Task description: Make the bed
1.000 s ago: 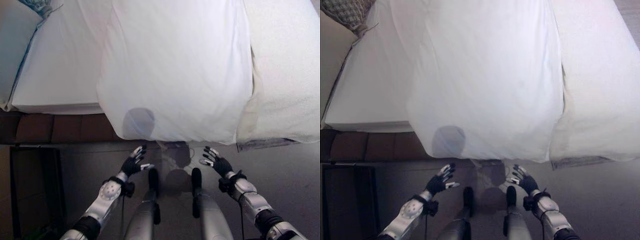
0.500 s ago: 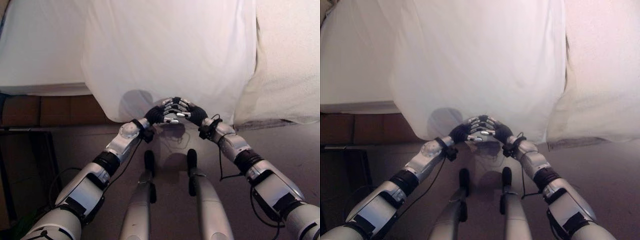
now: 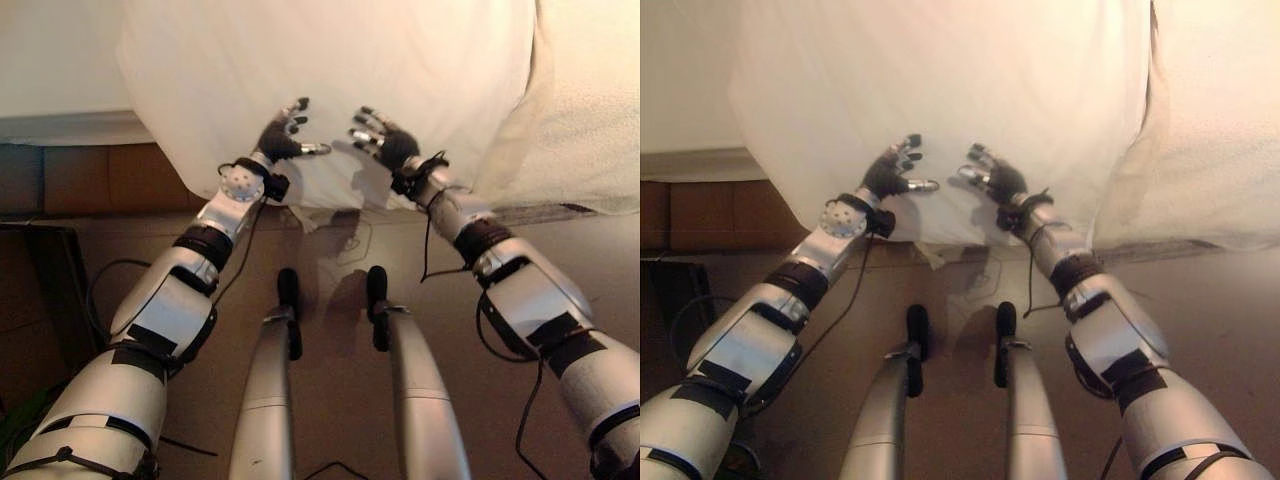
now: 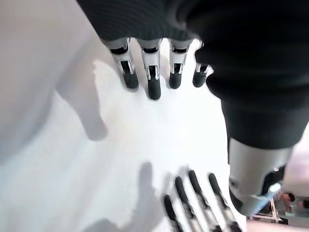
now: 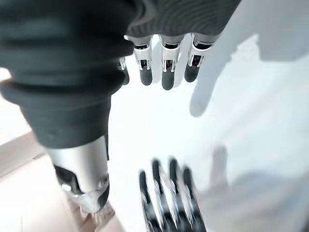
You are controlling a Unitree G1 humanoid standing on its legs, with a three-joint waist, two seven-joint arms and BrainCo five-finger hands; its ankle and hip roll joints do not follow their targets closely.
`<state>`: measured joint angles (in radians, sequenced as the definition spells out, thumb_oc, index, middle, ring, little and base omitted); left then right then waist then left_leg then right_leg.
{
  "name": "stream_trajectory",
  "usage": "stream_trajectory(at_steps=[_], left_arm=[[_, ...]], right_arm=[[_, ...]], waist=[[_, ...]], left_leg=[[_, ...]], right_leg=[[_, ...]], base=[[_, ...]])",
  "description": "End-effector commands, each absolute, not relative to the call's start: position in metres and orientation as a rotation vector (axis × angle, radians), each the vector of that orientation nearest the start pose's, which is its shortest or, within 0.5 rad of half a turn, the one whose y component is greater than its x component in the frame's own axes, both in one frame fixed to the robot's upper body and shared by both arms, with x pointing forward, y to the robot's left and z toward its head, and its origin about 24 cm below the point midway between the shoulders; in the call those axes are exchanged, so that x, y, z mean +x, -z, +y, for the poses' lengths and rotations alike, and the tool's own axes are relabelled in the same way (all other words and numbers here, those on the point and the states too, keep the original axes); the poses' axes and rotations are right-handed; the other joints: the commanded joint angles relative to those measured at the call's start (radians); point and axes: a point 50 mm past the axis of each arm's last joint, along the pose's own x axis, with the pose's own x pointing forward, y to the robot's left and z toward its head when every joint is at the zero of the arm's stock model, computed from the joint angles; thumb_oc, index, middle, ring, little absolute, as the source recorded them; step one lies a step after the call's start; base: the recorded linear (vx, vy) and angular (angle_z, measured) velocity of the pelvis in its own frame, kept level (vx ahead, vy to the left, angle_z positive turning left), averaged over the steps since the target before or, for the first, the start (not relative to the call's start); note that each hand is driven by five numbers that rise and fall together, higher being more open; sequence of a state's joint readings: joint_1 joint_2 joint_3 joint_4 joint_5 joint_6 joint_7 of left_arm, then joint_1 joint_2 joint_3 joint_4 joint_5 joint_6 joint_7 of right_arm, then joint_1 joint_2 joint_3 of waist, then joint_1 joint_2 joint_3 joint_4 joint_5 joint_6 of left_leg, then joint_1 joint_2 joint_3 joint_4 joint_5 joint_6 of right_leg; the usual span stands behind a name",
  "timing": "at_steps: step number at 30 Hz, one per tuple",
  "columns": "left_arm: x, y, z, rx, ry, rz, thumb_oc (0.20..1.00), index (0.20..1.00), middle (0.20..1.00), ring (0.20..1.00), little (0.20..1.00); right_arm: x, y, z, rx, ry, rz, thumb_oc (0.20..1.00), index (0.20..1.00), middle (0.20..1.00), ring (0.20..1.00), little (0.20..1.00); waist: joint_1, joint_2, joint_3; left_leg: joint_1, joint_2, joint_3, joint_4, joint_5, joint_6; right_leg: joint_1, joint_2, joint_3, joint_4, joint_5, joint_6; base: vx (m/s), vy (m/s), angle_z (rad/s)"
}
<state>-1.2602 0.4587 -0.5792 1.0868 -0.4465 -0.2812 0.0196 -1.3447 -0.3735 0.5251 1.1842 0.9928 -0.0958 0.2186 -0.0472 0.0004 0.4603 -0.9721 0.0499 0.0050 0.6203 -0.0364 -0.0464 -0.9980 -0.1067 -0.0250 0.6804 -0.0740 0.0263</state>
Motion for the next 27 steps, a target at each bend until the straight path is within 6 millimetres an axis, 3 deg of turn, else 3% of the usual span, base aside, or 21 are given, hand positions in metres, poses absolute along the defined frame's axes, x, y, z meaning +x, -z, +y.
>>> stream_trajectory(at_steps=[1, 2, 3, 7, 10, 13, 14, 17, 19, 20, 22, 25, 27], left_arm=[[0.421, -0.265, 0.175, 0.378, -0.024, -0.414, 1.000, 1.000, 1.000, 1.000, 1.000], [0.421, -0.265, 0.186, 0.384, -0.072, -0.406, 1.000, 1.000, 1.000, 1.000, 1.000], [0.421, -0.265, 0.186, 0.384, -0.072, -0.407, 1.000, 1.000, 1.000, 1.000, 1.000], [0.417, -0.254, 0.219, 0.356, -0.175, -0.359, 1.000, 1.000, 1.000, 1.000, 1.000], [0.410, -0.237, 0.251, 0.337, -0.265, -0.298, 1.000, 1.000, 1.000, 1.000, 1.000], [0.405, -0.227, 0.266, 0.318, -0.305, -0.273, 1.000, 1.000, 1.000, 1.000, 1.000], [0.397, -0.218, 0.284, 0.308, -0.353, -0.251, 1.000, 1.000, 1.000, 1.000, 1.000], [0.390, -0.206, 0.298, 0.313, -0.385, -0.220, 1.000, 1.000, 1.000, 1.000, 1.000], [0.379, -0.193, 0.320, 0.306, -0.443, -0.179, 1.000, 1.000, 1.000, 1.000, 1.000], [0.369, -0.176, 0.333, 0.282, -0.489, -0.136, 1.000, 1.000, 1.000, 1.000, 1.000], [0.363, -0.165, 0.341, 0.270, -0.517, -0.105, 1.000, 1.000, 1.000, 1.000, 1.000], [0.342, -0.126, 0.358, 0.249, -0.588, 0.004, 1.000, 1.000, 1.000, 1.000, 1.000], [0.329, -0.088, 0.353, 0.237, -0.580, 0.098, 1.000, 1.000, 1.000, 1.000, 1.000]], right_arm=[[0.430, -0.249, -0.153, 0.155, -0.211, -0.213, 1.000, 1.000, 1.000, 1.000, 1.000], [0.430, -0.254, -0.170, 0.092, -0.130, -0.220, 1.000, 1.000, 1.000, 1.000, 1.000], [0.430, -0.255, -0.170, 0.091, -0.129, -0.220, 1.000, 1.000, 1.000, 1.000, 1.000], [0.425, -0.251, -0.211, 0.080, -0.008, -0.198, 1.000, 1.000, 1.000, 1.000, 1.000], [0.417, -0.238, -0.250, 0.075, 0.100, -0.159, 1.000, 1.000, 1.000, 1.000, 1.000], [0.412, -0.227, -0.268, 0.079, 0.151, -0.128, 1.000, 1.000, 1.000, 1.000, 1.000], [0.403, -0.217, -0.289, 0.091, 0.214, -0.104, 1.000, 1.000, 1.000, 1.000, 1.000], [0.396, -0.205, -0.306, 0.106, 0.264, -0.081, 1.000, 1.000, 1.000, 1.000, 1.000], [0.386, -0.190, -0.324, 0.119, 0.320, -0.040, 1.000, 1.000, 1.000, 1.000, 1.000], [0.378, -0.176, -0.335, 0.139, 0.367, -0.015, 1.000, 1.000, 1.000, 1.000, 1.000], [0.373, -0.166, -0.340, 0.149, 0.385, 0.007, 1.000, 1.000, 1.000, 1.000, 1.000], [0.357, -0.123, -0.347, 0.190, 0.435, 0.103, 1.000, 1.000, 1.000, 1.000, 1.000], [0.337, -0.083, -0.351, 0.229, 0.478, 0.191, 1.000, 1.000, 1.000, 1.000, 1.000]], waist=[[0.013, -0.001, -0.044], [0.013, 0.000, -0.045], [0.013, 0.001, -0.045], [0.013, -0.001, -0.044], [0.014, -0.003, -0.043], [0.014, -0.003, -0.040], [0.017, -0.001, -0.035], [0.018, 0.004, -0.026], [0.018, 0.010, -0.021], [0.020, 0.014, -0.015], [0.021, 0.016, -0.015], [0.017, 0.016, -0.018], [0.014, 0.020, -0.027]], left_leg=[[0.024, 0.034, 0.017, 0.020, -0.047, -0.049], [0.018, 0.033, 0.020, 0.021, -0.046, -0.049], [0.017, 0.033, 0.020, 0.021, -0.046, -0.049], [0.032, 0.034, 0.026, 0.001, -0.045, -0.048], [0.063, 0.034, 0.029, -0.034, -0.039, -0.052], [0.086, 0.033, 0.030, -0.063, -0.033, -0.053], [0.106, 0.028, 0.029, -0.085, -0.025, -0.056], [0.132, 0.022, 0.024, -0.117, -0.014, -0.057], [0.163, 0.019, 0.029, -0.160, 0.000, -0.059], [0.184, 0.019, 0.030, -0.190, 0.014, -0.061], [0.201, 0.018, 0.031, -0.213, 0.024, -0.064], [0.270, 0.018, 0.030, -0.278, 0.048, -0.069], [0.331, 0.012, 0.023, -0.339, 0.067, -0.068]], right_leg=[[0.031, -0.045, 0.055, -0.058, 0.021, 0.092], [0.026, -0.048, 0.058, -0.059, 0.020, 0.091], [0.025, -0.048, 0.058, -0.058, 0.019, 0.091], [0.038, -0.053, 0.056, -0.078, 0.023, 0.094], [0.069, -0.055, 0.051, -0.117, 0.027, 0.097], [0.094, -0.054, 0.050, -0.144, 0.032, 0.099], [0.115, -0.053, 0.048, -0.162, 0.033, 0.100], [0.141, -0.054, 0.045, -0.185, 0.039, 0.102], [0.168, -0.057, 0.042, -0.220, 0.048, 0.106], [0.189, -0.056, 0.041, -0.247, 0.058, 0.109], [0.209, -0.056, 0.037, -0.271, 0.065, 0.110], [0.276, -0.055, 0.030, -0.329, 0.084, 0.113], [0.330, -0.055, 0.026, -0.368, 0.096, 0.115]], base=[[0.00, 0.000, 0.00], [0.00, 0.000, 0.00], [0.00, 0.000, 0.00], [0.00, 0.000, 0.00], [0.00, 0.000, 0.00], [0.01, -0.014, -0.01], [0.00, 0.000, 0.00], [0.02, -0.028, 0.00], [0.01, -0.020, 0.01], [0.00, 0.000, 0.00], [0.00, 0.000, 0.00], [0.03, -0.033, 0.01], [0.06, -0.045, 0.02]])
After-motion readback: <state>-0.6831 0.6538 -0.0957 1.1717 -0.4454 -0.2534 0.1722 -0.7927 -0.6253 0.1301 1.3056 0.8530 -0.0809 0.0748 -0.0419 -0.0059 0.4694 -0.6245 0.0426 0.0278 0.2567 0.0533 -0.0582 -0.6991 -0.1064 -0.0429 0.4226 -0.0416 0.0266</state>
